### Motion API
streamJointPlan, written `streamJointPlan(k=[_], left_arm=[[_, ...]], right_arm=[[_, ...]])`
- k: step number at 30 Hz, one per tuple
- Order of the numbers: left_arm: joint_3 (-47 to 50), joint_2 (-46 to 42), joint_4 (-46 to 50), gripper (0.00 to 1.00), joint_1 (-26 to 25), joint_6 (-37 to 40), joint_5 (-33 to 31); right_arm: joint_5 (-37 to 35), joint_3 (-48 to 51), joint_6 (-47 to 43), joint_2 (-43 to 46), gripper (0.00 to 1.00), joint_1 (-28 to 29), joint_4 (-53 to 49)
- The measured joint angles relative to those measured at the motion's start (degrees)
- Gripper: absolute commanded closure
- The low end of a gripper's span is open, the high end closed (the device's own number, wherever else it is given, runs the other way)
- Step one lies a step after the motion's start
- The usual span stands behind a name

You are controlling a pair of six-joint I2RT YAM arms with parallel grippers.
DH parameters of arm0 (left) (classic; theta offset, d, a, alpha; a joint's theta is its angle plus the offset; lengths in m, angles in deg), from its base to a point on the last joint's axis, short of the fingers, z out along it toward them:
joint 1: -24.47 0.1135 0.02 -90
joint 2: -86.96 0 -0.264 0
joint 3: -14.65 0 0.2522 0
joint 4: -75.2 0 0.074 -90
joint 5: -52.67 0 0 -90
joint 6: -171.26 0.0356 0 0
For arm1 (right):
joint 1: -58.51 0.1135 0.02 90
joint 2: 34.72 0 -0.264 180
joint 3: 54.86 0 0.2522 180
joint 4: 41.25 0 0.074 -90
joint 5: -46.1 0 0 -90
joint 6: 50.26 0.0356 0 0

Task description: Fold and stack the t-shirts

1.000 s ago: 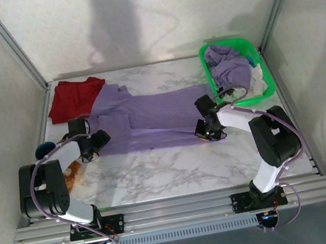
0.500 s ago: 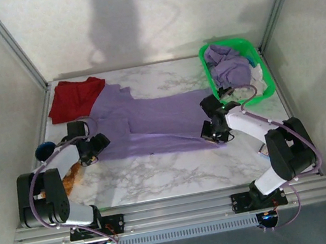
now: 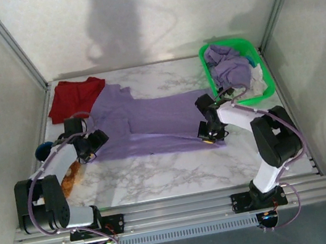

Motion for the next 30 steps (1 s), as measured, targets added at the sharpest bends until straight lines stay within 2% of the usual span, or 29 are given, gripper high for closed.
streamJointPlan(k=[17, 20, 23, 27, 30], left_arm=[[0.0, 0.0, 0.3, 0.18, 0.0, 0.0, 0.4], [0.0, -0.1, 0.4, 0.18, 0.0, 0.0, 0.4], [0.0, -0.3, 0.3, 0.18, 0.0, 0.0, 0.5], [0.0, -0.5, 0.3, 0.18, 0.0, 0.0, 0.7], [0.0, -0.5, 0.3, 0.18, -0.1, 0.0, 0.7]], right_arm=[[-11.0, -6.1, -4.3, -2.6, 1.0, 0.0, -0.9], [-12.1, -6.0, -4.1, -1.1, 0.86, 0.0, -1.3], [-13.3, -3.7, -3.4, 3.3, 0.77, 0.0, -2.6], [-14.2, -0.5, -2.3, 8.9, 0.76, -0.2, -4.1], [-14.1, 0.9, -2.1, 9.2, 0.76, -0.7, -4.1]])
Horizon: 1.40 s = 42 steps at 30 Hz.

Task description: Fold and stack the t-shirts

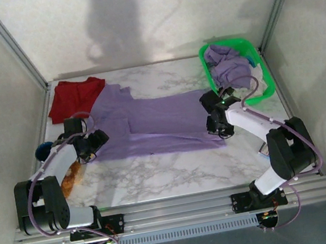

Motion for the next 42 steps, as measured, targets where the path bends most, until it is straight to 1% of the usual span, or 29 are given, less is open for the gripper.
streamJointPlan(k=[12, 14, 17, 22, 24, 28, 35, 42], left_arm=[[0.0, -0.2, 0.0, 0.18, -0.4, -0.2, 0.0], [0.0, -0.2, 0.0, 0.18, -0.5, -0.2, 0.0], [0.0, -0.2, 0.0, 0.18, -0.6, -0.2, 0.0], [0.0, -0.2, 0.0, 0.18, -0.7, -0.2, 0.0], [0.1, -0.2, 0.0, 0.17, -0.7, -0.2, 0.0], [0.6, -0.2, -0.1, 0.17, -0.7, -0.2, 0.0], [0.8, -0.2, -0.2, 0.18, -0.7, -0.2, 0.0], [0.8, -0.2, -0.2, 0.17, -0.7, -0.2, 0.0]], right_arm=[[0.3, 1.6, -0.5, -4.8, 0.76, -1.4, 2.4], [0.4, 1.6, -0.5, -5.5, 0.78, -1.5, 3.0], [0.6, 1.8, -0.7, -6.4, 0.82, -1.5, 4.1], [0.6, 2.0, -0.7, -7.4, 0.83, -1.5, 5.2], [0.6, 2.0, -0.8, -7.9, 0.87, -1.5, 5.4], [0.6, 2.0, -1.3, -8.0, 1.0, -1.4, 5.8], [0.3, 1.6, -1.8, -7.8, 1.0, -1.4, 5.2], [-0.2, -2.9, -2.4, -7.9, 1.0, -1.5, 2.4]])
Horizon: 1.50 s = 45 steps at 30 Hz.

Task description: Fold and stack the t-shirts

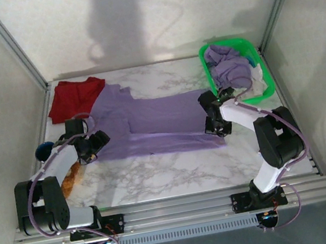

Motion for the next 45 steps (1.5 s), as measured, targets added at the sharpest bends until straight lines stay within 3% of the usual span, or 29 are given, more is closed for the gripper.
streamJointPlan(k=[5, 11, 17, 20, 25, 28, 32, 34, 36, 45], left_arm=[[0.4, 0.0, 0.0, 0.17, 0.0, 0.0, 0.0], [0.7, 0.0, 0.0, 0.17, 0.0, 0.0, 0.0], [0.7, 0.0, 0.0, 0.17, 0.0, 0.0, 0.0], [0.7, -0.1, 0.0, 0.17, 0.0, 0.0, 0.0], [0.9, -0.3, 0.0, 0.18, 0.0, 0.0, 0.0], [1.1, -0.6, 0.0, 0.31, 0.0, 0.1, 0.0], [1.5, -1.1, 0.2, 0.78, 0.0, 0.7, -0.7], [1.5, -1.1, 0.4, 0.91, 0.0, 1.4, -2.1], [1.5, -1.1, 0.7, 0.99, 0.0, 2.1, -3.7], [-0.5, 6.2, 1.2, 1.0, 0.0, 4.6, -5.5]], right_arm=[[-1.0, -4.6, -1.2, -2.4, 1.0, 0.0, -1.0], [-3.0, -10.1, -2.7, -7.7, 0.87, -0.7, -3.1], [-7.7, -14.3, -4.0, -7.7, 0.82, -0.8, -6.1], [-9.2, -14.6, -4.5, -6.2, 0.85, -0.8, -7.4], [-7.0, -13.8, -5.2, -3.0, 0.98, -0.9, -7.6], [-4.6, -11.3, -4.4, -1.9, 1.0, -0.5, -6.6], [-1.3, -5.7, -2.3, -1.0, 1.0, 1.2, -5.2], [0.3, -3.1, -1.0, -0.3, 1.0, 2.0, -4.5], [1.7, -1.0, 0.0, 0.4, 1.0, 2.5, -3.8], [6.8, 2.0, 3.7, 2.8, 1.0, 3.0, 0.0]])
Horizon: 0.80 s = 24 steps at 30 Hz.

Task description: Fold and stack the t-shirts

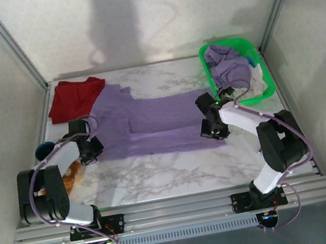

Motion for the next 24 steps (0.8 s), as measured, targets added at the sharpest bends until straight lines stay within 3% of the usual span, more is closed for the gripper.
streamJointPlan(k=[12, 24], left_arm=[[-5.4, 6.8, 3.3, 1.0, -0.3, 3.6, 0.6], [-2.5, 4.2, 3.7, 1.0, -2.3, 1.5, 0.4]], right_arm=[[1.9, 4.4, 4.6, -2.1, 1.0, 0.0, 4.2], [2.5, 13.5, 8.8, 6.4, 1.0, 0.0, 6.3]])
